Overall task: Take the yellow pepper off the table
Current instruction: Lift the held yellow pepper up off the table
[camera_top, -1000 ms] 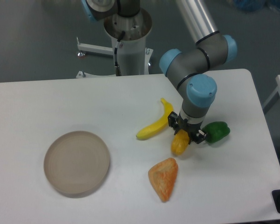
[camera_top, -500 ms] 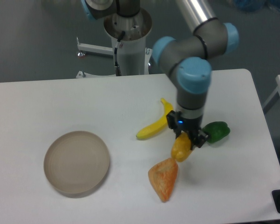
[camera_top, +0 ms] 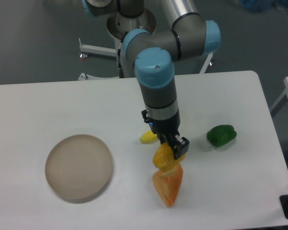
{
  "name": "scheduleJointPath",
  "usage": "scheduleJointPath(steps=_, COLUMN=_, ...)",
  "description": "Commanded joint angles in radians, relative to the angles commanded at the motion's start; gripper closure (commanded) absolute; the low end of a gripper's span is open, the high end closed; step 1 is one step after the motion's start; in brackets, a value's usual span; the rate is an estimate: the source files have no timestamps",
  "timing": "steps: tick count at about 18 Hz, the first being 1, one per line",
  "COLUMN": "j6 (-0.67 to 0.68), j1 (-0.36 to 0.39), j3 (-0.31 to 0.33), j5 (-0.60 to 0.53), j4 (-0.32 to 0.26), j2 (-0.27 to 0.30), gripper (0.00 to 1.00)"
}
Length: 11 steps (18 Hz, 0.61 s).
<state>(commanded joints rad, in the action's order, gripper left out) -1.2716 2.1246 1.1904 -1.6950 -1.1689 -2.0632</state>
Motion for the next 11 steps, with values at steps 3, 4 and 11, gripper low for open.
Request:
scheduleJointPath(steps=3, j6=-0.003, j1=-0.003, j3=-0.005, j5=0.003, j4=0.005, j2=-0.008, gripper=0.6)
scheduleJointPath(steps=4, j6=-0.003, j1=-0.003, j3=-0.006, j5=0.003, j4=0.005, j2=-0.011, gripper=0.6)
scheduleJointPath(steps=11, j6=-0.002, j1=-0.002, j3=-0.015, j5=0.005, j4=0.009, j2=-0.026, gripper=0.6)
